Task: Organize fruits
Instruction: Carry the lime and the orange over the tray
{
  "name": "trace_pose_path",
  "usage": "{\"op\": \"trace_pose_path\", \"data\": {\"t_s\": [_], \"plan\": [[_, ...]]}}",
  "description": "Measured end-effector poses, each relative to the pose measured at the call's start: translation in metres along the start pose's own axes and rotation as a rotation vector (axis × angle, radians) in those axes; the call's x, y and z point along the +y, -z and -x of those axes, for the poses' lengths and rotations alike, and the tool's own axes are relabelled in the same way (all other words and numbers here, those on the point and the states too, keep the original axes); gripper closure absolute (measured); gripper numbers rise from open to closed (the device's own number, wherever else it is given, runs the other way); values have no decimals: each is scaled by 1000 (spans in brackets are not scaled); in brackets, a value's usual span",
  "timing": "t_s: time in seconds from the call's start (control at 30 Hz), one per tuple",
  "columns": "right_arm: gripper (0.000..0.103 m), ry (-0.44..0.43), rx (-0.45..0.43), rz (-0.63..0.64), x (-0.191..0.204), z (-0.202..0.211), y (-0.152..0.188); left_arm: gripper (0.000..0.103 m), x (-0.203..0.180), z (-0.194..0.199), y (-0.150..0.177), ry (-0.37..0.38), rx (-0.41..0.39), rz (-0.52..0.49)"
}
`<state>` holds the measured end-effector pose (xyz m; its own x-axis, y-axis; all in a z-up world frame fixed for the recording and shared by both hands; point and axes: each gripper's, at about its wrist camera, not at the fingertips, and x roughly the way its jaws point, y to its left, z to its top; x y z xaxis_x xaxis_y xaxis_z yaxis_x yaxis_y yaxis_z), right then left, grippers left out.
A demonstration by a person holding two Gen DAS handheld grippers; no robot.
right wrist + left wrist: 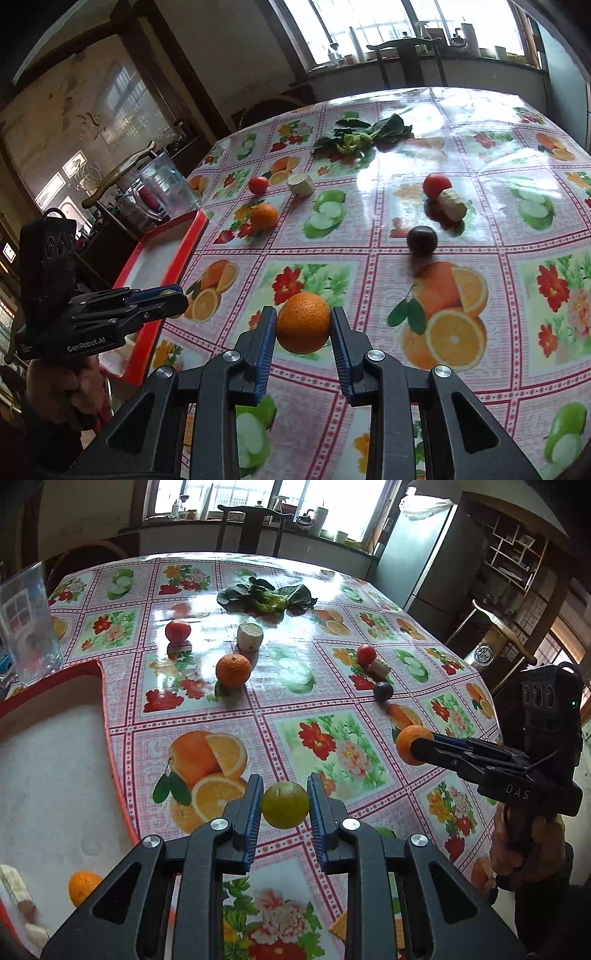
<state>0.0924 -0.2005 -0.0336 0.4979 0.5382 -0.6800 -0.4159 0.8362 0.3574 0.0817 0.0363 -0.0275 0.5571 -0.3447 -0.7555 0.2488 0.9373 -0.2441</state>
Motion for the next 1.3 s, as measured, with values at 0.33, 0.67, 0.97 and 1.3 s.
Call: {"op": "trace_pose_path", "data": {"t_s": [0.33,0.67,0.97,1.3], "plan": [[73,-40,33,56,40,-12,5,81,30,31,21,-34,-32,42],[73,-75,52,108,74,-20,2,81,68,60,36,-88,-61,90],[73,-134,82,183,121,-41,-6,81,109,81,44,-149,-90,148],[73,-196,139,266,174,-81,-14,81,153,93,49,-208,-92,205]]}}
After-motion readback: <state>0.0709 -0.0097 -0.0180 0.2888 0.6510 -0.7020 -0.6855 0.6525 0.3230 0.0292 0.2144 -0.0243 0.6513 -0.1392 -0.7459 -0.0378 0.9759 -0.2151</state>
